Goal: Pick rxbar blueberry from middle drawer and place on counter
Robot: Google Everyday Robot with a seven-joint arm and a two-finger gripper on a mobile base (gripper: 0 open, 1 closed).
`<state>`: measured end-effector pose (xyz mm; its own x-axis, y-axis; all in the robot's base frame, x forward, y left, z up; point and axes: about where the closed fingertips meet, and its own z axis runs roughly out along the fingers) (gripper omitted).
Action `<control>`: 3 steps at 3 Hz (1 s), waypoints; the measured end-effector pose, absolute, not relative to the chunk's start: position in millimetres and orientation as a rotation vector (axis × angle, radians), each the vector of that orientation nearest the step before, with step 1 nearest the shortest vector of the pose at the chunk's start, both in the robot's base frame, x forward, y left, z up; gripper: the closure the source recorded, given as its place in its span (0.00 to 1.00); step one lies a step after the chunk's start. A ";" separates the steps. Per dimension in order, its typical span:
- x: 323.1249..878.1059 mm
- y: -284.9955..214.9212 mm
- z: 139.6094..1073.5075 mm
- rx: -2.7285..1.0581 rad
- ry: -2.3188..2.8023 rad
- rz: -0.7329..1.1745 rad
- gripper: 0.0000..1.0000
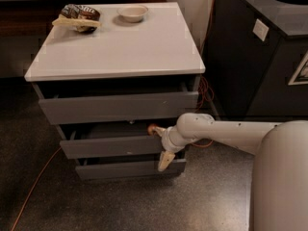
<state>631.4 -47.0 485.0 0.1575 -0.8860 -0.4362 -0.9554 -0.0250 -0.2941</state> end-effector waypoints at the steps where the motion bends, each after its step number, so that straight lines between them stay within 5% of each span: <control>1: 654.8 -43.9 464.6 -1.894 1.760 0.173 0.00; 2: 681.0 -43.1 440.2 -1.861 1.791 0.173 0.03; 3: 695.1 -43.6 429.7 -1.834 1.813 0.177 0.25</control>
Offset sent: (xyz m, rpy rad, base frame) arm 0.0707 0.0022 -0.0605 0.0179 -0.0035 -0.0780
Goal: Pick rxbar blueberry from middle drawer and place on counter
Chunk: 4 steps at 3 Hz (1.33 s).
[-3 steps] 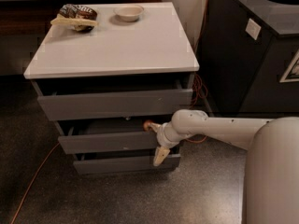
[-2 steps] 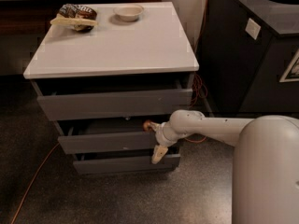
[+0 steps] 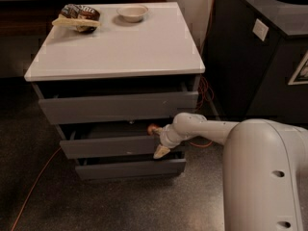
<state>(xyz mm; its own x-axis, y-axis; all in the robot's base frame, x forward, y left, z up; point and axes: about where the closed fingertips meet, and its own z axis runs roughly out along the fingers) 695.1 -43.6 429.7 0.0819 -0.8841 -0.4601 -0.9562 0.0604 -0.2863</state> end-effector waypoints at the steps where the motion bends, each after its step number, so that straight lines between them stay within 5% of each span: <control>1: 700.6 -44.3 424.6 -1.820 1.825 0.200 0.49; 3: 672.6 -42.0 429.1 -1.825 1.827 0.249 1.00; 4: 648.6 -32.9 429.1 -1.798 1.830 0.285 1.00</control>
Offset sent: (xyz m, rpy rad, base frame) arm -0.0101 -0.0068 0.0032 0.0245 0.0393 -0.0037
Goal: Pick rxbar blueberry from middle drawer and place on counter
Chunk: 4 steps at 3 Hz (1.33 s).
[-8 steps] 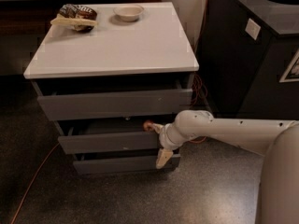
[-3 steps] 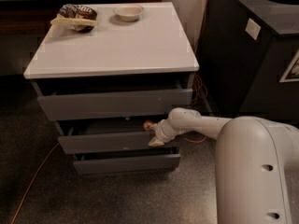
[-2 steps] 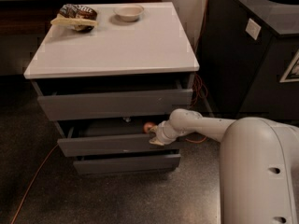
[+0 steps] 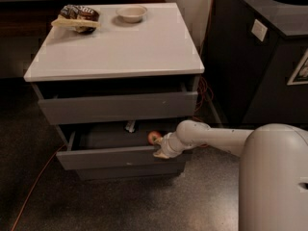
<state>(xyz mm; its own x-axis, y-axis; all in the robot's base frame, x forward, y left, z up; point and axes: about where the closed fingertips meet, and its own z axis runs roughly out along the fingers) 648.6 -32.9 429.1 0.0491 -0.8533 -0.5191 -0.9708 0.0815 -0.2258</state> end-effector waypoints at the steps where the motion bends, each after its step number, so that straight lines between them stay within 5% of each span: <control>1: 648.6 -32.9 430.3 -1.798 1.830 0.285 1.00; 4: 648.4 -32.8 430.3 -1.798 1.830 0.285 1.00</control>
Offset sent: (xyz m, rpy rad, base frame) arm -0.1083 0.0556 0.0055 0.0499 0.0639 0.1103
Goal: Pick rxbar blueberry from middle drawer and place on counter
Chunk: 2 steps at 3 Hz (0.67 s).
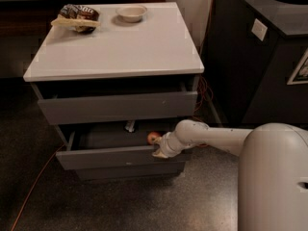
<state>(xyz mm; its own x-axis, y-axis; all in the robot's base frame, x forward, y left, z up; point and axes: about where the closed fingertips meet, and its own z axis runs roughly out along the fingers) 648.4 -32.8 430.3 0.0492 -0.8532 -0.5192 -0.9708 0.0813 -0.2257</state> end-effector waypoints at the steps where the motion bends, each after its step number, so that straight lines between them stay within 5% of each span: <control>1: 648.4 -32.8 430.3 -1.798 1.830 0.285 1.00; 2: 638.8 -29.0 430.4 -1.805 1.823 0.299 1.00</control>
Offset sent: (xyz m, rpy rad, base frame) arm -0.1710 0.0646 0.0062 0.0855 0.1010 0.1705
